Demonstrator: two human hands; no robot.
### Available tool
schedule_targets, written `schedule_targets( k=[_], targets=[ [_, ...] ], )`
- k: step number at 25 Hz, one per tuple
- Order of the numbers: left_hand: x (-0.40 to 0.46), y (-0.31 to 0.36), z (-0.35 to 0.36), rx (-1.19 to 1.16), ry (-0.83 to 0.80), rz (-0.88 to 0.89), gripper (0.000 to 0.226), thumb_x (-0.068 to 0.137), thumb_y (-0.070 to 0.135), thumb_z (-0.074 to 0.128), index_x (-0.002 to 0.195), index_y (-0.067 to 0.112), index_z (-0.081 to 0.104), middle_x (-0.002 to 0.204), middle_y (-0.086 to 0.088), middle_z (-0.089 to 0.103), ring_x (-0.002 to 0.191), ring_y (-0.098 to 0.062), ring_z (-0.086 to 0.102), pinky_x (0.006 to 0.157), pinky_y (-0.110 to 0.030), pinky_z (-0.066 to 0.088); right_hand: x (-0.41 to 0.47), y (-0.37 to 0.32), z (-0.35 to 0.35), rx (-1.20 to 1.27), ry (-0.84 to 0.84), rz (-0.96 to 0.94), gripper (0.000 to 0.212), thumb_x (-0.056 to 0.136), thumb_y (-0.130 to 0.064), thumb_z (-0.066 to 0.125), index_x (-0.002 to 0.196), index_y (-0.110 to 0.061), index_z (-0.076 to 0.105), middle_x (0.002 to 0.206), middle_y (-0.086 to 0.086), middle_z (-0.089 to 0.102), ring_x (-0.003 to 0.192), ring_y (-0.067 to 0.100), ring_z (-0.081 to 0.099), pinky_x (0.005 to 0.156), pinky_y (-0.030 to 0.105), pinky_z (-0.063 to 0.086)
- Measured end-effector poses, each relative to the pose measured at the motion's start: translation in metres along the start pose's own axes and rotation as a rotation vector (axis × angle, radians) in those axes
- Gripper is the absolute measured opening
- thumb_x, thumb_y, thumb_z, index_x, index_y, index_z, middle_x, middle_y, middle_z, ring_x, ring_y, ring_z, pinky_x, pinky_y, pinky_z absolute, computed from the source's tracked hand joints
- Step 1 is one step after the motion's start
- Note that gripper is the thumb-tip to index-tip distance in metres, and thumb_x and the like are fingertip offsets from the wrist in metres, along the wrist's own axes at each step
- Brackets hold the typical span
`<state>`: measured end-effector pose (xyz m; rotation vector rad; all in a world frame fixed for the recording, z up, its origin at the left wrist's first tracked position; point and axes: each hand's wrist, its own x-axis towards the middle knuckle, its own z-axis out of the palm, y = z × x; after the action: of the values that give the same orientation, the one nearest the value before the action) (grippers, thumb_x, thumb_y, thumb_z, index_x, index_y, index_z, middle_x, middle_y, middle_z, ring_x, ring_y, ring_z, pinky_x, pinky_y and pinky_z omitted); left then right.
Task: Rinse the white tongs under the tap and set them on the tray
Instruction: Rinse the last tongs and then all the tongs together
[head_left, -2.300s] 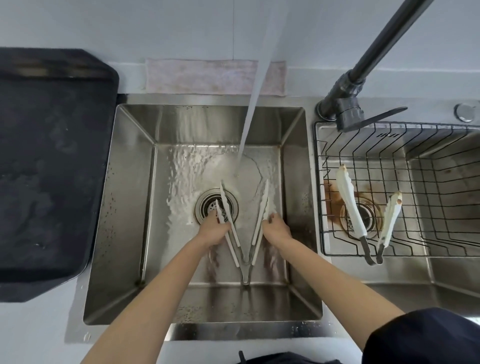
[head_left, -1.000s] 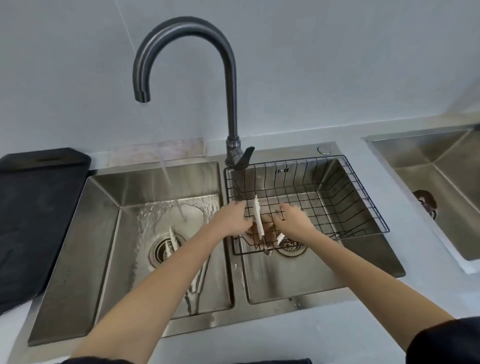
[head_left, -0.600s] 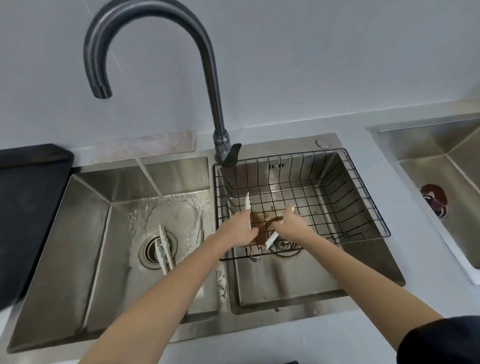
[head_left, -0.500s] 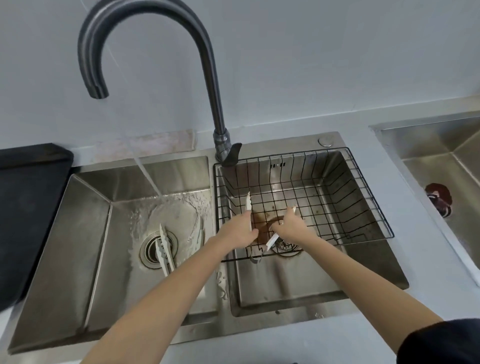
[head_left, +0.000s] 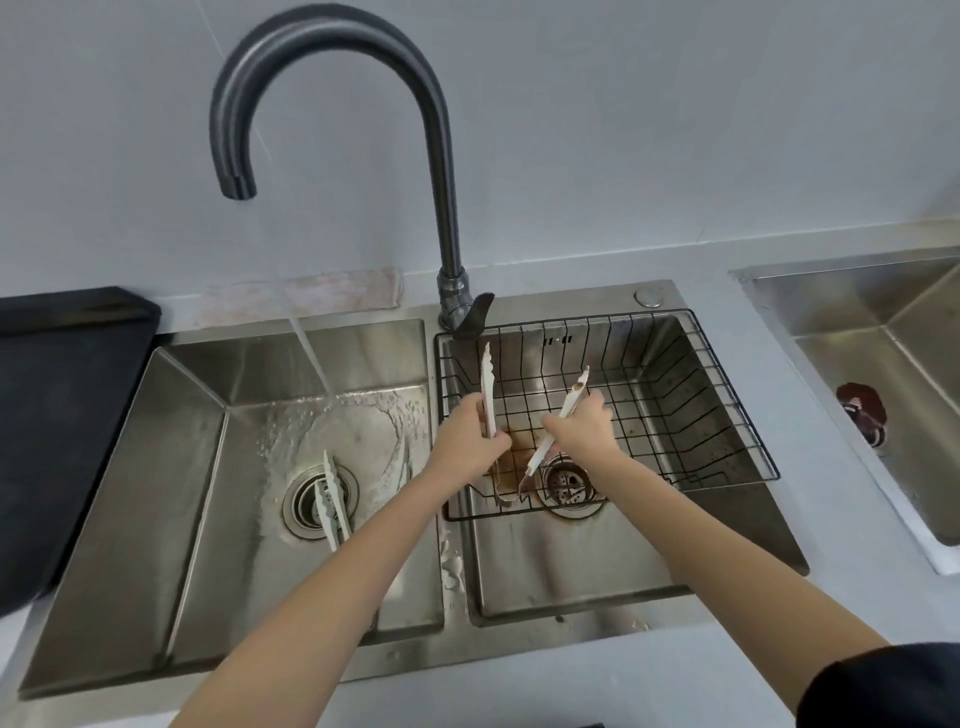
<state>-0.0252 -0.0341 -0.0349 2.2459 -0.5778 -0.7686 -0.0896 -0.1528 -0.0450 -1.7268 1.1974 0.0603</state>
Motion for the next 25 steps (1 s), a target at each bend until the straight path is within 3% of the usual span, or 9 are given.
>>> schedule_targets(
  k=[2, 5, 7, 10, 13, 18, 20, 22, 25],
  targets=[
    [-0.009, -0.003, -0.010, -0.092, 0.056, -0.008, 0.056, 0.088, 0.015, 0.055, 0.139, 0.007, 0.033, 0.114, -0.006, 0.054, 0.095, -0.010, 0.045, 0.082, -0.021, 0.039, -0.008, -0.005, 0.005, 0.078, -0.010, -0.016, 0.063, 0.084, -0.009, 0.060, 0.138, -0.001, 0.029, 0.135, 0.021, 0.038, 0.106, 0.031, 0.058, 0.089, 0.039, 0.055],
    [-0.022, -0.017, -0.024, -0.209, 0.159, -0.044, 0.051, 0.091, 0.028, 0.053, 0.134, 0.007, 0.036, 0.084, 0.007, 0.050, 0.089, -0.017, 0.053, 0.084, -0.032, 0.048, -0.024, -0.011, 0.017, 0.178, -0.079, -0.070, 0.063, 0.086, -0.004, 0.057, 0.141, -0.003, 0.026, 0.125, 0.019, 0.050, 0.091, 0.022, 0.059, 0.078, 0.032, 0.055],
    [-0.027, -0.032, -0.033, -0.287, 0.200, -0.103, 0.048, 0.092, 0.034, 0.048, 0.130, 0.006, 0.040, 0.078, 0.007, 0.050, 0.081, -0.022, 0.060, 0.076, -0.036, 0.054, -0.038, -0.015, 0.028, 0.214, -0.136, -0.102, 0.062, 0.087, -0.001, 0.055, 0.142, -0.004, 0.026, 0.110, 0.016, 0.052, 0.085, 0.019, 0.055, 0.073, 0.027, 0.050],
    [-0.039, -0.054, -0.047, -0.430, 0.203, -0.189, 0.038, 0.094, 0.036, 0.045, 0.118, 0.007, 0.047, 0.086, -0.005, 0.057, 0.072, -0.026, 0.066, 0.051, -0.022, 0.051, -0.051, -0.020, 0.049, 0.292, -0.221, -0.091, 0.064, 0.086, -0.001, 0.054, 0.143, -0.010, 0.027, 0.102, 0.008, 0.050, 0.086, 0.018, 0.054, 0.077, 0.030, 0.050],
    [-0.054, -0.074, -0.066, -0.555, 0.197, -0.201, 0.027, 0.094, 0.034, 0.046, 0.106, 0.010, 0.048, 0.081, -0.004, 0.055, 0.062, -0.018, 0.064, 0.052, -0.021, 0.053, -0.055, -0.028, 0.071, 0.492, -0.300, -0.022, 0.040, 0.090, -0.003, 0.050, 0.129, -0.006, 0.043, 0.079, 0.004, 0.049, 0.067, 0.013, 0.050, 0.064, 0.024, 0.049],
    [-0.063, -0.110, -0.097, -0.677, 0.237, -0.199, 0.019, 0.094, 0.027, 0.048, 0.099, 0.009, 0.048, 0.084, -0.007, 0.055, 0.045, -0.006, 0.063, 0.044, -0.018, 0.052, -0.061, -0.049, 0.111, 0.696, -0.419, 0.040, 0.014, 0.093, -0.002, 0.050, 0.106, -0.003, 0.048, 0.082, 0.007, 0.051, 0.075, 0.014, 0.055, 0.084, 0.028, 0.052],
    [-0.061, -0.123, -0.108, -0.696, 0.248, -0.218, 0.019, 0.094, 0.028, 0.050, 0.098, 0.009, 0.049, 0.083, -0.008, 0.056, 0.041, -0.005, 0.062, 0.044, -0.021, 0.052, -0.061, -0.057, 0.129, 0.726, -0.453, 0.097, 0.005, 0.092, 0.001, 0.049, 0.095, -0.002, 0.052, 0.084, 0.009, 0.052, 0.077, 0.015, 0.056, 0.084, 0.029, 0.052],
    [-0.058, -0.133, -0.120, -0.719, 0.258, -0.226, 0.018, 0.093, 0.027, 0.051, 0.098, 0.010, 0.049, 0.076, -0.005, 0.058, 0.041, -0.004, 0.062, 0.046, -0.023, 0.054, -0.056, -0.067, 0.145, 0.738, -0.469, 0.148, 0.010, 0.091, 0.003, 0.050, 0.100, 0.001, 0.053, 0.088, 0.011, 0.054, 0.079, 0.016, 0.058, 0.077, 0.026, 0.053],
    [-0.052, -0.146, -0.139, -0.731, 0.285, -0.223, 0.023, 0.090, 0.029, 0.055, 0.104, 0.010, 0.050, 0.072, -0.003, 0.061, 0.053, -0.009, 0.065, 0.049, -0.020, 0.055, -0.048, -0.081, 0.166, 0.778, -0.467, 0.203, 0.038, 0.089, 0.006, 0.051, 0.127, 0.004, 0.046, 0.091, 0.012, 0.054, 0.079, 0.018, 0.059, 0.077, 0.027, 0.053]
  ],
)
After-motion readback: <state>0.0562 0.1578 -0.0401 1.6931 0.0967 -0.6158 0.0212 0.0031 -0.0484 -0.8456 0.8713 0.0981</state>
